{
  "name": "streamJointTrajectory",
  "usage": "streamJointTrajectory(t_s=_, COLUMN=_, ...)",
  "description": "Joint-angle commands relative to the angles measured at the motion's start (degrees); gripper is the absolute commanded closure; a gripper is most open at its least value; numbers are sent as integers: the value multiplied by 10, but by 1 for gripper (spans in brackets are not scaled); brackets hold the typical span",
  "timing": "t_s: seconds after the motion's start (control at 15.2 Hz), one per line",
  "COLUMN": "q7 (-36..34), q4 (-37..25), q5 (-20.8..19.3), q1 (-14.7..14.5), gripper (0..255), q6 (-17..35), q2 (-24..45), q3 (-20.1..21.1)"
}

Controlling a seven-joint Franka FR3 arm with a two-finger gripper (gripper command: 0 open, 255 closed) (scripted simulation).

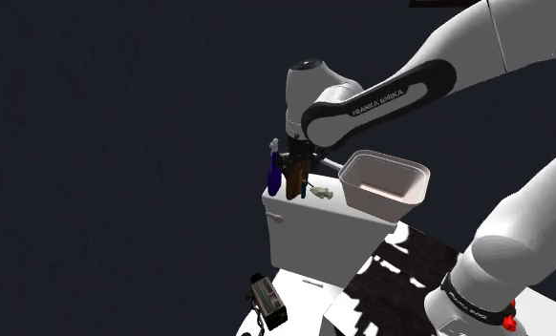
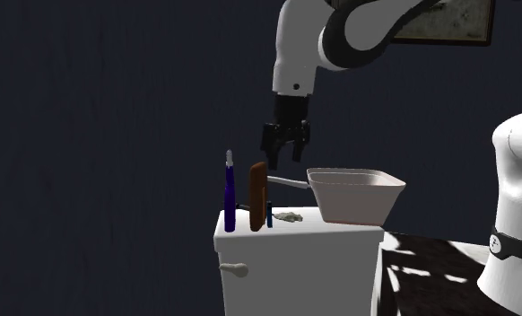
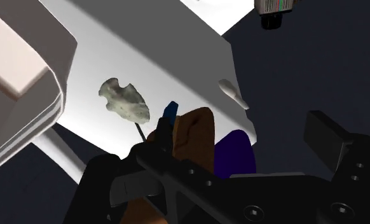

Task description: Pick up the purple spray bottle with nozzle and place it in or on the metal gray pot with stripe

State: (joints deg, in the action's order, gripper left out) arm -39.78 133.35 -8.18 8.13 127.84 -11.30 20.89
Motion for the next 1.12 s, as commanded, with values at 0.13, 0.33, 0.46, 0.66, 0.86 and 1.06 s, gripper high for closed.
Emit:
streamJointTrajectory(t_s=0.13, q7=-112, q4=-59, q5=-82, q1=17, gripper=0, q6=30, q2=96, q3=21)
streamJointTrajectory(t_s=0.33, q7=-192, q4=-113, q5=-148, q1=16, gripper=0, q6=37, q2=169, q3=19)
streamJointTrajectory(t_s=0.46, q7=-239, q4=-154, q5=-187, q1=9, gripper=0, q6=35, q2=216, q3=11)
streamJointTrajectory(t_s=0.66, q7=-300, q4=-220, q5=-237, q1=-7, gripper=0, q6=27, q2=284, q3=-7)
streamJointTrajectory(t_s=0.86, q7=-330, q4=-260, q5=-263, q1=-19, gripper=0, q6=26, q2=327, q3=-23)
streamJointTrajectory(t_s=1.06, q7=-336, q4=-260, q5=-273, q1=-19, gripper=0, q6=40, q2=343, q3=-29)
